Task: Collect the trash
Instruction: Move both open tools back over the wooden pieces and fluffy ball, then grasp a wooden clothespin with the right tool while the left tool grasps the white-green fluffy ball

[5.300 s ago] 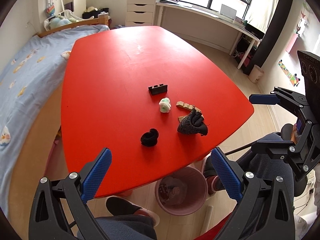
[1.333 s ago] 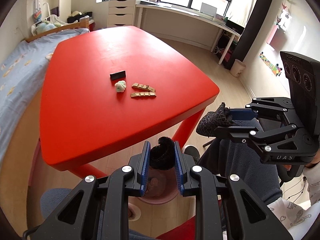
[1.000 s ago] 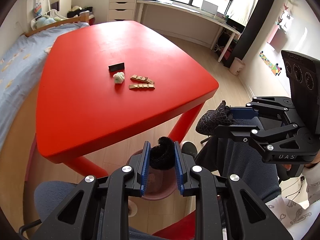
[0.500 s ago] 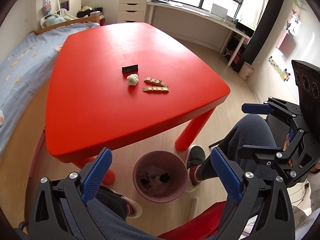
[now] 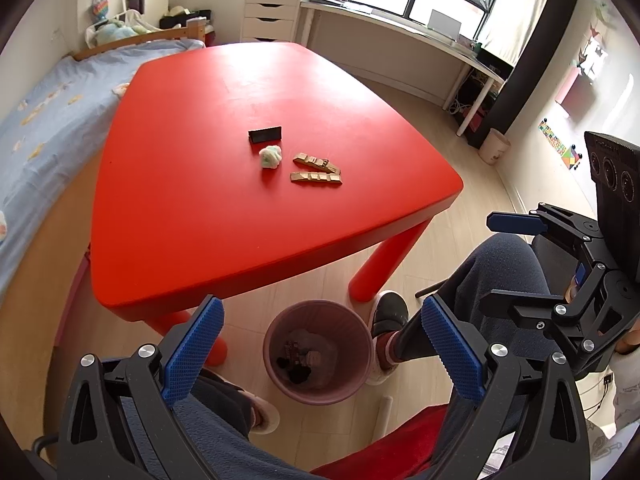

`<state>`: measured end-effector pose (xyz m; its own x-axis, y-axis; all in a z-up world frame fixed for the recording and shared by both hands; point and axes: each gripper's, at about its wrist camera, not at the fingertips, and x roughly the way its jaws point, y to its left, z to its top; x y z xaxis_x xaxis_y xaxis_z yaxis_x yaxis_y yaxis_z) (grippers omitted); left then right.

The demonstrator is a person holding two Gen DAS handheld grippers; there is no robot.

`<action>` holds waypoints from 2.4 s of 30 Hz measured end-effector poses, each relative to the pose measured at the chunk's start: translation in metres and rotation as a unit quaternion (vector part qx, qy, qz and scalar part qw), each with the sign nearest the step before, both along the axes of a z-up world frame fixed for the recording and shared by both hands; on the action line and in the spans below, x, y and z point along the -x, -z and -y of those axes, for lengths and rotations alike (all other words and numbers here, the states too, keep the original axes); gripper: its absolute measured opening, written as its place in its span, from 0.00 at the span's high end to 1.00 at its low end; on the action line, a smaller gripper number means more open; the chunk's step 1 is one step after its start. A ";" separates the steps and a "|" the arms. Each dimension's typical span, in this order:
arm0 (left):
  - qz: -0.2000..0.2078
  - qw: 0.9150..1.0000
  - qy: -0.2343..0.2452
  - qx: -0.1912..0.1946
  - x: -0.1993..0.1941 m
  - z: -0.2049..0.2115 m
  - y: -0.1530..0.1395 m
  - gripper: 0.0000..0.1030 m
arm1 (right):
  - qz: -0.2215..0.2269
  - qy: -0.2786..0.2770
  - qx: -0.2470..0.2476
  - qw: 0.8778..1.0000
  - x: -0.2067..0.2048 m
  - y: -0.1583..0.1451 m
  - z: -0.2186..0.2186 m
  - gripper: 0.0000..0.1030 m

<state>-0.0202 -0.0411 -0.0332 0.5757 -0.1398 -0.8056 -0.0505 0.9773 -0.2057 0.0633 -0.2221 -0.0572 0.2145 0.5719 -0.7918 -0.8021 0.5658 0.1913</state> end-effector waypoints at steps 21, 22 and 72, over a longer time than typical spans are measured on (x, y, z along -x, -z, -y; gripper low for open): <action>0.015 1.000 -0.001 0.000 -0.022 -0.020 -0.012 0.07 | 0.020 0.002 -0.003 1.000 -0.025 -0.015 -0.013 0.04; 0.016 1.000 -0.002 -0.001 -0.026 -0.022 -0.014 0.07 | 0.023 0.002 -0.003 1.000 -0.028 -0.017 -0.014 0.04; -0.064 0.997 0.036 -0.034 -0.175 -0.074 0.038 0.07 | 0.033 -0.067 0.111 0.991 -0.167 0.058 -0.131 0.30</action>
<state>0.1548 0.0327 -0.0716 0.4574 -0.1205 -0.8810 -0.0012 0.9907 -0.1361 0.2298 -0.0913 -0.1151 0.2046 0.4124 -0.8877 -0.8792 0.4760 0.0185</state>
